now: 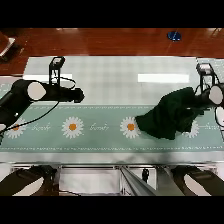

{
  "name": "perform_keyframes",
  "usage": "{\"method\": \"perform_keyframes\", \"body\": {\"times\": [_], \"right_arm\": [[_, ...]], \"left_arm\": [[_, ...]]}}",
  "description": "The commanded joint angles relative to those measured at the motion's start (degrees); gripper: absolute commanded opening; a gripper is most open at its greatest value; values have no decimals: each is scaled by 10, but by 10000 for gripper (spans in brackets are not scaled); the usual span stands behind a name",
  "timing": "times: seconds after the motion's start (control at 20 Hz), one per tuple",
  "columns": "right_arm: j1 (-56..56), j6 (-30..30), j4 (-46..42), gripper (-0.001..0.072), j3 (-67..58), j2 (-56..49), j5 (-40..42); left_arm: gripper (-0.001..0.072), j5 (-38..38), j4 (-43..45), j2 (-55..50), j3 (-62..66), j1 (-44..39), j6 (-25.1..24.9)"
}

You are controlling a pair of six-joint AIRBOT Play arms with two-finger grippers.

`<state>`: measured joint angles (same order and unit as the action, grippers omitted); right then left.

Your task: Fold the shirts.

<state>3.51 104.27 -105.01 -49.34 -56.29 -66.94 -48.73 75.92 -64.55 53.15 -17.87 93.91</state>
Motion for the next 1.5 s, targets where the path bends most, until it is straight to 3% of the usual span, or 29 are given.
{"method": "perform_keyframes", "body": {"times": [0.0,0.15,0.35,0.4,0.45,0.5,0.6,0.7,0.85,1.2,1.45], "right_arm": [[-37,13,85,414,115,21,56],[-38,22,130,414,180,7,138],[-38,21,162,411,163,-68,192],[-38,14,176,361,153,-88,193],[-38,-10,200,216,139,-106,189],[-38,-56,235,27,121,-116,181],[-38,-122,287,21,64,-111,151],[-38,-143,305,21,-19,-79,123],[-37,-167,343,21,-148,-6,112],[-35,-212,418,20,-367,85,98],[-35,-236,476,21,-518,67,92]], "left_arm": [[507,-3,-5,-10,-10,0,1],[507,3,-14,-23,-10,-3,1],[507,5,-37,-43,-10,-10,0],[507,5,-39,-48,-10,-12,0],[507,5,-39,-51,-10,-17,0],[507,2,-39,-51,-9,-18,-4],[507,-31,-37,-45,-3,-10,-36],[507,-80,-36,-22,-1,17,-66],[507,-115,-35,52,-17,66,-73],[507,-6,-55,299,-222,71,0],[506,14,-55,368,-270,71,20]]}}
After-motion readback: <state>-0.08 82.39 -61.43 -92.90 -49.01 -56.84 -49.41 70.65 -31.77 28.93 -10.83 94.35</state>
